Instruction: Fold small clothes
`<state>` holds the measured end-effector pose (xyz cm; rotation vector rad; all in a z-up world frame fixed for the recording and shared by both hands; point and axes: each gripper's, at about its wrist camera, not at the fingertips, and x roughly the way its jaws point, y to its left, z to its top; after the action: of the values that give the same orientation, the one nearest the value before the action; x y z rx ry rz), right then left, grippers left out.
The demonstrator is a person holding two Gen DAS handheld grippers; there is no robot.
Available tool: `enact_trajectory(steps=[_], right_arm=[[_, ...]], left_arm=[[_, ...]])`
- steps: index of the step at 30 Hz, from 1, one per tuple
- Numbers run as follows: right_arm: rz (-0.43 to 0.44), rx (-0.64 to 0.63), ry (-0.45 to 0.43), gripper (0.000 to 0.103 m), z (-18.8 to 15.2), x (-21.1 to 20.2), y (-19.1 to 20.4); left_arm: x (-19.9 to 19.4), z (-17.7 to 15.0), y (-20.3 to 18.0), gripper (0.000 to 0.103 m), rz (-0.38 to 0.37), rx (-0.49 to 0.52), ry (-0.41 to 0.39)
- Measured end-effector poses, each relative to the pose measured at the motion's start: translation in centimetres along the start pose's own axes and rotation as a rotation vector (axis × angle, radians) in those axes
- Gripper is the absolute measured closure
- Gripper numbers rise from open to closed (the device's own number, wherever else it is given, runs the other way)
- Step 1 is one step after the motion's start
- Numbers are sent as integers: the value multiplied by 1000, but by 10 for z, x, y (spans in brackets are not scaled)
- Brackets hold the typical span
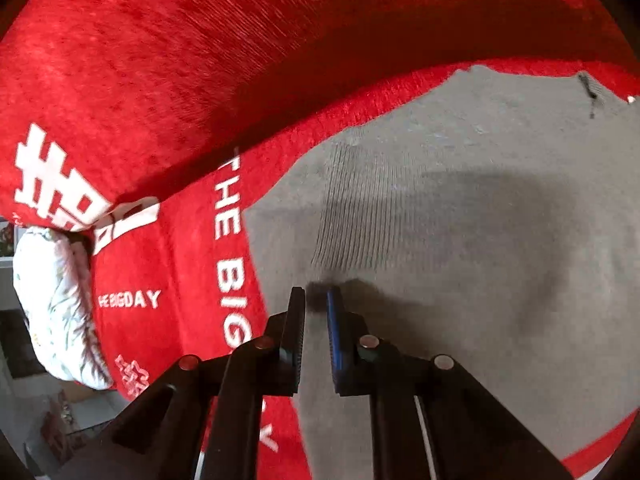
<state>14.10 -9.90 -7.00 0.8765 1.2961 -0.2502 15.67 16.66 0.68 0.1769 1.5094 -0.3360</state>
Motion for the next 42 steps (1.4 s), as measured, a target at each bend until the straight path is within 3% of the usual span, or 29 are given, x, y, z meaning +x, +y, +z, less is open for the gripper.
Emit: enact_trajectory(steps=[5, 10, 15, 23, 25, 27, 28, 37, 42], right_arm=[[-34, -81, -16, 91, -6, 15, 10], [4, -164, 46, 91, -23, 5, 19], [78, -102, 44, 90, -39, -24, 8], [127, 26, 50, 89, -75, -50, -35], [138, 65, 53, 81, -84, -54, -48], [144, 100, 49, 62, -91, -57, -59], [144, 112, 45, 58, -94, -59, -63], [197, 204, 40, 42, -117, -72, -98], [256, 266, 34, 27, -136, -75, -116]], left_arm=[[23, 6, -1, 0, -5, 17, 1], [37, 12, -9, 0, -14, 36, 13], [33, 17, -20, 0, -16, 59, -6], [37, 18, -49, 0, -23, 114, -2], [37, 15, -56, 0, -26, 122, 2], [37, 13, -64, 0, -27, 132, 5], [37, 12, -68, 0, -25, 139, 6], [44, 6, -91, 0, -11, 169, 29], [48, 7, -99, 0, -18, 177, 45]])
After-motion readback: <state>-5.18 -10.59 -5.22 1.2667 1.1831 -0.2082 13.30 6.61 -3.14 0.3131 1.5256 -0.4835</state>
